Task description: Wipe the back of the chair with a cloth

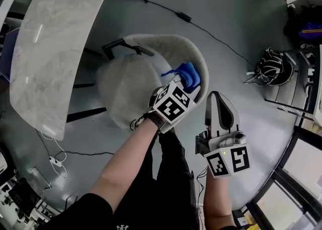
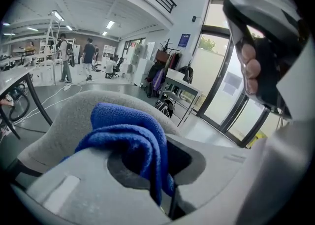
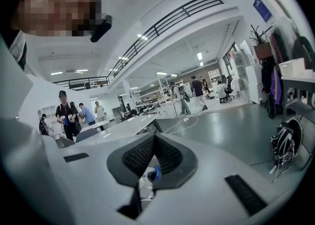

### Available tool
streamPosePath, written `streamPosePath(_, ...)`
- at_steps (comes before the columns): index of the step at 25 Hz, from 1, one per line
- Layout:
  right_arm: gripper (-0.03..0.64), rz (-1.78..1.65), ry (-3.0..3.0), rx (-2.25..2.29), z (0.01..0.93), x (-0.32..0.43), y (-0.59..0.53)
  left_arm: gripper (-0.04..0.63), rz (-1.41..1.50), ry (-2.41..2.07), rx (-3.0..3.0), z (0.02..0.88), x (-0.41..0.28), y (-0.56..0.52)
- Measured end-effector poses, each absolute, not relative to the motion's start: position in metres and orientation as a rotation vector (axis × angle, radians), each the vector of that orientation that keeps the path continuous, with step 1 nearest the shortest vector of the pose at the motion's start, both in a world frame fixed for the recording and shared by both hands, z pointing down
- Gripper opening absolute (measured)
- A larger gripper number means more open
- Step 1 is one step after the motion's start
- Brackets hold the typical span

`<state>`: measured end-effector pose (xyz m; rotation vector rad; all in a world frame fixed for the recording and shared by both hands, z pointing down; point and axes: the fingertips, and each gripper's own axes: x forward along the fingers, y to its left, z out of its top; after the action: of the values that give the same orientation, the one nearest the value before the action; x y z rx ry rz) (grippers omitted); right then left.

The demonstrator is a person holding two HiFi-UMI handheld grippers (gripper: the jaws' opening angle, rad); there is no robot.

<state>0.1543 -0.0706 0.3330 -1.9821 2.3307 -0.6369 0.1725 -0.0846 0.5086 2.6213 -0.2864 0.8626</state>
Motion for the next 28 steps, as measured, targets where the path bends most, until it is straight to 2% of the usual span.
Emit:
streamPosePath(6, 0.014, -0.636, 2.325, -1.959, 0.324, 0.153, -0.073, 0.06, 0.667, -0.282, 2.669, 0.484, 0.169, -0.084)
streamPosePath(9, 0.014, -0.635, 2.339, -1.955, 0.327, 0.15, -0.072, 0.06, 0.659, -0.337, 2.657, 0.494, 0.15, -0.085)
streamPosePath(20, 0.014, -0.713, 2.434, -1.926, 0.403, 0.119, -0.072, 0.06, 0.89, -0.372, 2.491, 0.64, 0.096, -0.07)
streamPosePath(28, 0.012, -0.733, 2.457, -1.904, 0.441, 0.109, -0.075, 0.06, 0.935, -0.33, 2.473, 0.689, 0.099, -0.065)
